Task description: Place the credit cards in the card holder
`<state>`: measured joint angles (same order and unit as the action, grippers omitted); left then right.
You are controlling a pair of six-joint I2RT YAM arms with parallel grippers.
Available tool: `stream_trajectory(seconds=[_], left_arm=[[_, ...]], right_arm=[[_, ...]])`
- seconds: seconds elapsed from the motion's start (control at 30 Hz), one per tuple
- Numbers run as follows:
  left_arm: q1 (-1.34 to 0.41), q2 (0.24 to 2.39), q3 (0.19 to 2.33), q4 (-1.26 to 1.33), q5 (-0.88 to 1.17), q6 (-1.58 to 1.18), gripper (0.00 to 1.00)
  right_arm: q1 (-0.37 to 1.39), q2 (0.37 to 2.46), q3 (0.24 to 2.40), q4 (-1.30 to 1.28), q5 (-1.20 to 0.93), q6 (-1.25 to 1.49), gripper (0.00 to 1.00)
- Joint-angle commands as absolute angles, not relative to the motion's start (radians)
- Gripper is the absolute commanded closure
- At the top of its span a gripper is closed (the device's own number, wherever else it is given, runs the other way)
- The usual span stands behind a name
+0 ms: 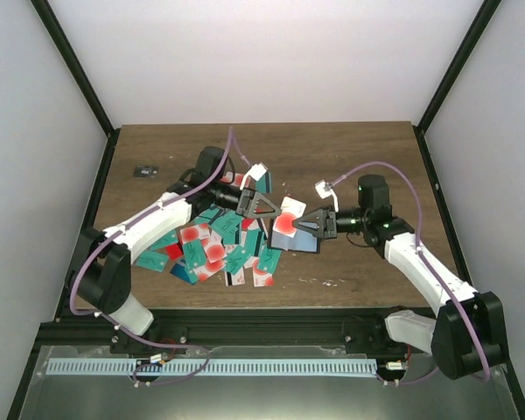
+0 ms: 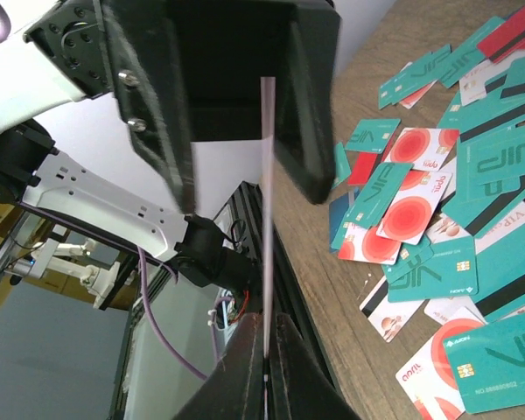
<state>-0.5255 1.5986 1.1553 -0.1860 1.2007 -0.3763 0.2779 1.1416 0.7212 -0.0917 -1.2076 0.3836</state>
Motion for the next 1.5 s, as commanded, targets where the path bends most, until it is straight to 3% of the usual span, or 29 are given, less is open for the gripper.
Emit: stream_trajectory(seconds=[0.0, 0.4, 0.63, 1.0, 1.47], left_arm=[[-0.529, 1.539, 1.129, -0.049, 1.218, -0.432, 0.55], [-0.529, 1.569, 1.131, -0.053, 1.215, -0.425, 0.64], [-0.531, 1.606, 1.170, -0.231, 1.177, -0.283, 0.67], [-0.533, 1.624, 1.181, -0.182, 1.193, -0.313, 0.91], [-0.540, 1.695, 1.190, -0.091, 1.254, -0.381, 0.96]], right_arm=[[0.296, 1.143, 0.715, -0.077, -1.207, 0.389, 0.99], [0.296, 1.155, 0.720, -0.026, -1.229, 0.413, 0.99], [0.296, 1.170, 0.725, -0.008, -1.258, 0.416, 0.99], [0.296, 1.208, 0.742, -0.026, -1.263, 0.389, 0.99], [0.296, 1.273, 0.757, -0.011, -1.222, 0.368, 0.99]])
